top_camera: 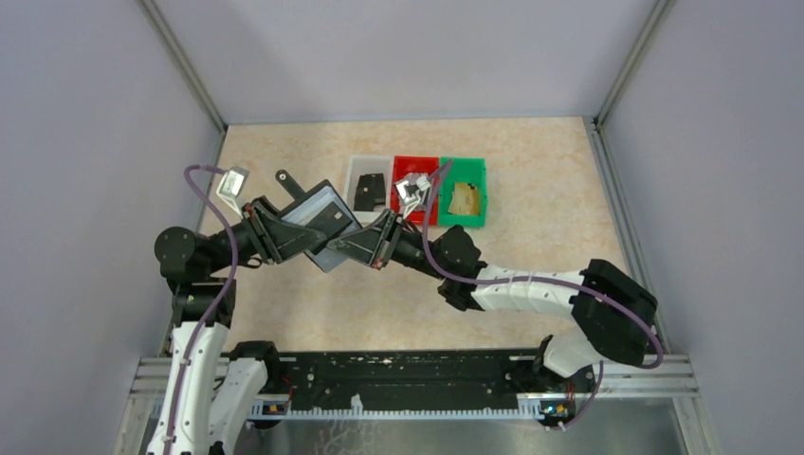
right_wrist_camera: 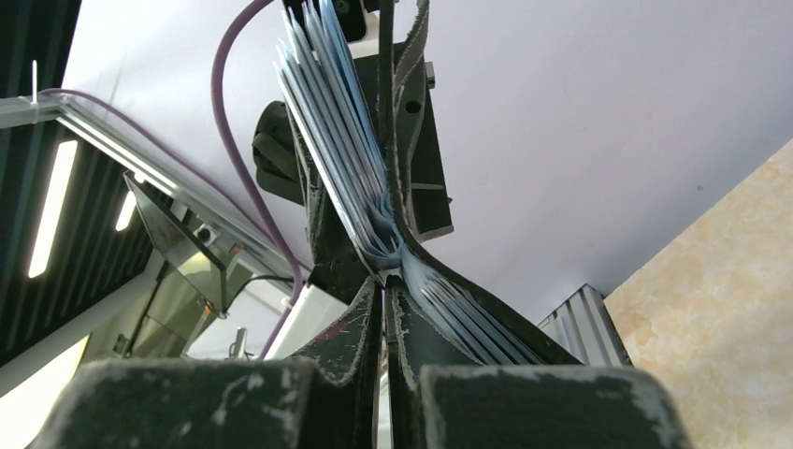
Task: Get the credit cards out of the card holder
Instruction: Remove the credit card from the card holder.
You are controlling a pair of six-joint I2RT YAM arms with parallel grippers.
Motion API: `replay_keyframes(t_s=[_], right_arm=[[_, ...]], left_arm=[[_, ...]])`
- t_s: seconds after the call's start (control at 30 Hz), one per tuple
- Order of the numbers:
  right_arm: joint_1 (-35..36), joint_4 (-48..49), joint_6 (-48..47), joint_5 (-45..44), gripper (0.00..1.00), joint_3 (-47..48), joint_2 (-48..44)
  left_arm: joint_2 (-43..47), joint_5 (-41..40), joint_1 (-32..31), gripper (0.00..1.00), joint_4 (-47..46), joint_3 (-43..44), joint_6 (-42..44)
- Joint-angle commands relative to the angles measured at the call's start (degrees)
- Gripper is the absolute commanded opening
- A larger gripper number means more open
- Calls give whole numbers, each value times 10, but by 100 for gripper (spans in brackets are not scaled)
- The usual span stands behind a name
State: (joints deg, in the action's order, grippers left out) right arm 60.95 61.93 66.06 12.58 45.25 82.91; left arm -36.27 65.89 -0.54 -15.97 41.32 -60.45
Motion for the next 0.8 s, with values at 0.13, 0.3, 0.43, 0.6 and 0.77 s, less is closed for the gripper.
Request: replay_keyframes(t_s=[0.13,0.3,0.43,0.6,0.77], right_arm=[[-3,24,-13,-45,0,-13,-18],[-1,27,-16,-43,0,-19,-21],[3,27,-17,-40,0,-26,-14],[10,23,-19,-15,0,-4,11],[14,34,-16,-2,0,11,31]], left_arm=[[14,23,-5,38,-74,-1,-63],[11,19,-5,37,-72,1,-64],[9,11,-5,34,-74,3,-66],[5,8,-5,32,-76,0,-67],[8,10,-5,32,-75,0,-68]])
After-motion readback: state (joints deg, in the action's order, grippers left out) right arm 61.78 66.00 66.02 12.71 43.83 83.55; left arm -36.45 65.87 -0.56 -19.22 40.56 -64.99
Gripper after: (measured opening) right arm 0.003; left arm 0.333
